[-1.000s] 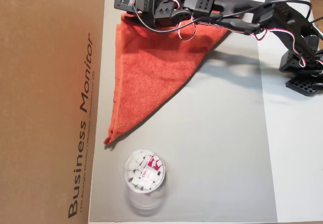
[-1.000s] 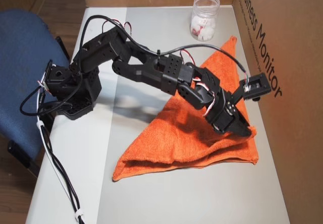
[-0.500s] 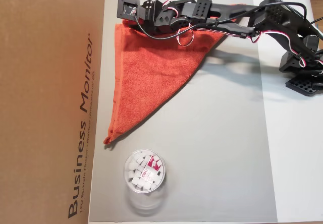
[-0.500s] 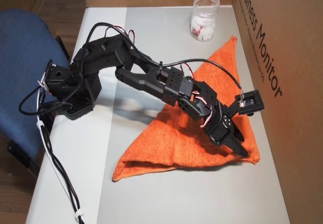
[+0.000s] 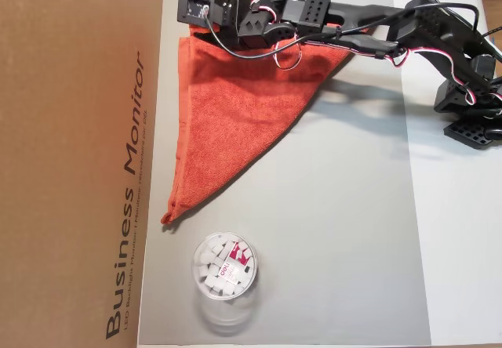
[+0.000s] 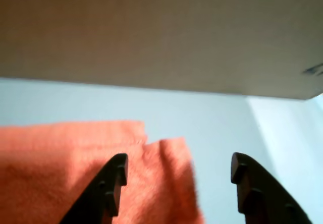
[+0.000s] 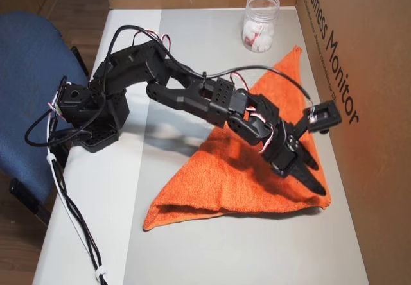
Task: Fold the blanket.
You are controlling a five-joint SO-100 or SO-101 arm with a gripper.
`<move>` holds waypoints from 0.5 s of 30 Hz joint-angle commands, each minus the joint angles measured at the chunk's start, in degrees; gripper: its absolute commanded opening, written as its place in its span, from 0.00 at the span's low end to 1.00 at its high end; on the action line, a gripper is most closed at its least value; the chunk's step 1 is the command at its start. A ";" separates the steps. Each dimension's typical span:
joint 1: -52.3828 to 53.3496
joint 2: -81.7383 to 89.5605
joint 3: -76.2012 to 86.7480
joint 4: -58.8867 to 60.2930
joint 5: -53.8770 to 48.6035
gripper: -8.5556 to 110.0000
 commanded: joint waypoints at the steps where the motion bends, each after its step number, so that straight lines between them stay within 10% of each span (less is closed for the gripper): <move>1: -0.44 9.40 2.11 0.18 -0.44 0.25; 15: 1.41 37.00 29.88 0.18 12.22 0.25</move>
